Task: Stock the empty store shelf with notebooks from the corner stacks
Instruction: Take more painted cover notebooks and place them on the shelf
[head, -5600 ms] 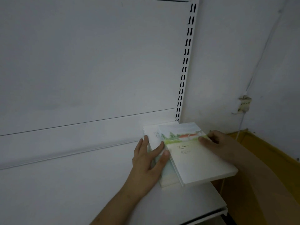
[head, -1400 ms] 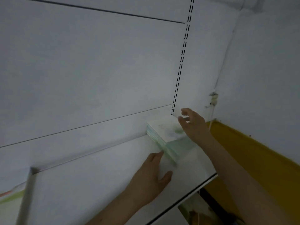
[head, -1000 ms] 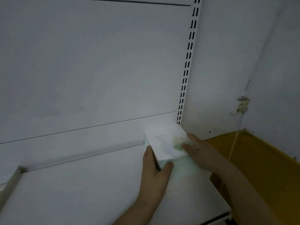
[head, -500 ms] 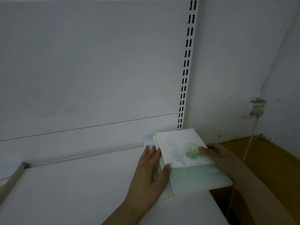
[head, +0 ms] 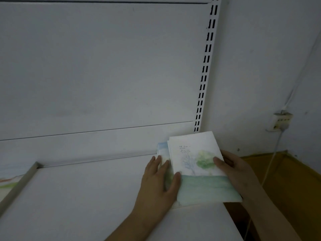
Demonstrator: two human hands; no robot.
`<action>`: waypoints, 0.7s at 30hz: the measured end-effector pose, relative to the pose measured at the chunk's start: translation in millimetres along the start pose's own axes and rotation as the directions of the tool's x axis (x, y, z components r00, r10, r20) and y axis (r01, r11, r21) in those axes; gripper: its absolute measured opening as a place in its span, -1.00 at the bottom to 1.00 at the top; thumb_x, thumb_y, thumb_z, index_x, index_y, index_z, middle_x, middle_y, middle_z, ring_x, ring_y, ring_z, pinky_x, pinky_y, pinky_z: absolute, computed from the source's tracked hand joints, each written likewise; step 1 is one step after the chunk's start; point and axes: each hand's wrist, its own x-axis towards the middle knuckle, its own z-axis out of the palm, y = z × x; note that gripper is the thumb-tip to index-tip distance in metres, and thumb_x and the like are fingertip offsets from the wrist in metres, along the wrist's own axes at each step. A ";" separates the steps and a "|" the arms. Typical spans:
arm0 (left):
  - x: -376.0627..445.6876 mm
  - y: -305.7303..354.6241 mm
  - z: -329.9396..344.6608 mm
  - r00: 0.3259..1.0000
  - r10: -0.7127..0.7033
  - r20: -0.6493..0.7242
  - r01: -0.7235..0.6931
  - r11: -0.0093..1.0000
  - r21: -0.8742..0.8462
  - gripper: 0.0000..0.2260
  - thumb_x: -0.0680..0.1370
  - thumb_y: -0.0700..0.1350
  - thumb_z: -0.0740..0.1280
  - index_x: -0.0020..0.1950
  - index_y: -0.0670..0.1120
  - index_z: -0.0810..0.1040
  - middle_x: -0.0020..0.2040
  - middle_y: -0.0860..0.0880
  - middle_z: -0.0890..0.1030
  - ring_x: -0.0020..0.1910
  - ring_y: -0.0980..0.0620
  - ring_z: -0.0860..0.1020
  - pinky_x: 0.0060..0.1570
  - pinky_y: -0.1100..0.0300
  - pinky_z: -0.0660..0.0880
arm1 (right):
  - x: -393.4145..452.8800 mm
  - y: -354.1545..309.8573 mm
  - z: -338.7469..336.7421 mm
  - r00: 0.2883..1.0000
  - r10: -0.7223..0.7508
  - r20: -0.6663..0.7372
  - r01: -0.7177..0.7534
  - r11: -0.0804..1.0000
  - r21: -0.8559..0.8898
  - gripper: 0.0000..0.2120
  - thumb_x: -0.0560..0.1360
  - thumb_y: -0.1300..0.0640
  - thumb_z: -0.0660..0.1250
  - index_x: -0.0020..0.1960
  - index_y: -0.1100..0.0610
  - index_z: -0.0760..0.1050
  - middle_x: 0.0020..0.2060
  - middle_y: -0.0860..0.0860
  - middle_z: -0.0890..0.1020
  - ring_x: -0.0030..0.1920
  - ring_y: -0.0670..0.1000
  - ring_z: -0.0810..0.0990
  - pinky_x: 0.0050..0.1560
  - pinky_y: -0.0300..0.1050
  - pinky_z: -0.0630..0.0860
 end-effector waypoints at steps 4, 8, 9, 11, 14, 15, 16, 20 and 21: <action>12.8 10.7 -5.4 0.995 0.082 0.063 -0.078 0.994 -0.074 -0.46 0.52 0.37 -0.02 0.34 0.19 0.48 0.55 0.18 0.13 0.56 0.20 -0.11 0.53 0.16 -0.07 | -6.5 -7.2 0.3 0.994 -0.108 -0.018 0.110 0.987 0.115 -0.73 0.54 0.24 0.32 0.16 -0.05 0.58 -0.03 -0.04 0.71 -0.06 0.03 0.70 -0.13 -0.06 0.64; 17.6 42.1 -22.1 0.997 -0.045 0.057 0.071 0.764 -0.641 -0.79 0.66 -0.09 0.21 0.22 -0.02 0.57 0.12 0.05 0.68 0.16 0.07 0.61 0.09 0.33 0.51 | -5.7 -25.1 -4.0 0.976 -0.183 0.121 0.163 0.974 0.157 -0.70 0.56 0.25 0.23 0.25 0.04 0.54 0.05 0.03 0.69 0.03 0.09 0.68 -0.11 -0.09 0.64; 18.5 45.1 -23.5 0.996 -0.069 0.056 0.088 0.701 -0.708 -0.80 0.64 -0.13 0.23 0.21 -0.06 0.58 0.06 -0.02 0.70 0.09 0.01 0.64 0.01 0.30 0.55 | -5.8 -30.0 -3.8 0.968 -0.201 0.152 0.176 0.971 0.162 -0.69 0.57 0.25 0.21 0.26 0.05 0.52 0.08 0.04 0.68 0.07 0.10 0.67 -0.06 -0.08 0.63; 19.8 47.1 -25.5 0.992 -0.111 0.055 0.110 0.577 -0.809 -0.80 0.61 -0.18 0.26 0.19 -0.11 0.59 0.04 -0.11 0.71 0.04 -0.03 0.67 -0.05 0.26 0.57 | -6.4 -38.1 -0.4 0.956 -0.243 0.164 0.216 0.962 0.166 -0.68 0.58 0.27 0.18 0.28 0.07 0.50 0.09 0.03 0.68 0.09 0.07 0.66 -0.01 -0.10 0.62; 22.4 48.5 -37.2 0.981 -0.186 0.061 0.131 0.393 -0.910 -0.78 0.57 -0.19 0.28 0.19 -0.16 0.60 0.06 -0.15 0.70 0.05 -0.08 0.67 -0.08 0.20 0.61 | -8.9 -47.3 12.7 0.954 -0.253 0.160 0.216 0.952 0.216 -0.70 0.58 0.27 0.18 0.24 0.05 0.51 0.06 0.02 0.69 0.04 0.04 0.68 -0.06 -0.13 0.63; 22.8 47.4 -42.5 0.976 -0.208 0.062 0.135 0.359 -0.924 -0.77 0.57 -0.18 0.29 0.20 -0.16 0.59 0.08 -0.13 0.70 0.06 -0.08 0.67 -0.09 0.17 0.62 | -10.2 -50.2 19.7 0.951 -0.257 0.170 0.217 0.950 0.225 -0.72 0.58 0.25 0.19 0.23 0.05 0.51 0.05 0.01 0.69 0.04 0.03 0.68 -0.08 -0.15 0.62; 22.4 46.1 -49.1 0.971 -0.230 0.060 0.139 0.344 -0.929 -0.77 0.58 -0.17 0.28 0.20 -0.15 0.59 0.08 -0.12 0.70 0.05 -0.07 0.67 -0.11 0.16 0.63 | -11.3 -53.3 27.3 0.945 -0.268 0.189 0.226 0.950 0.216 -0.74 0.57 0.23 0.21 0.22 0.05 0.52 0.04 -0.02 0.70 0.03 0.00 0.68 -0.09 -0.18 0.62; 12.5 28.3 -75.4 0.950 -0.308 -0.045 0.117 0.486 -0.866 -0.77 0.64 -0.01 0.20 0.21 0.00 0.57 0.08 0.03 0.70 0.05 0.05 0.67 -0.01 0.10 0.60 | -12.0 -63.6 69.2 0.919 -0.271 0.288 0.238 0.960 0.145 -0.79 0.51 0.15 0.33 0.13 -0.03 0.53 -0.05 -0.14 0.71 -0.07 -0.11 0.69 -0.18 -0.26 0.60; 8.3 21.0 -82.1 0.941 -0.327 -0.083 0.120 0.553 -0.824 -0.75 0.64 0.07 0.17 0.21 0.06 0.56 0.08 0.09 0.69 0.06 0.10 0.66 0.06 0.10 0.58 | -11.3 -63.8 82.8 0.916 -0.265 0.302 0.241 0.964 0.113 -0.79 0.49 0.11 0.35 0.12 -0.04 0.53 -0.05 -0.15 0.70 -0.07 -0.12 0.69 -0.14 -0.21 0.60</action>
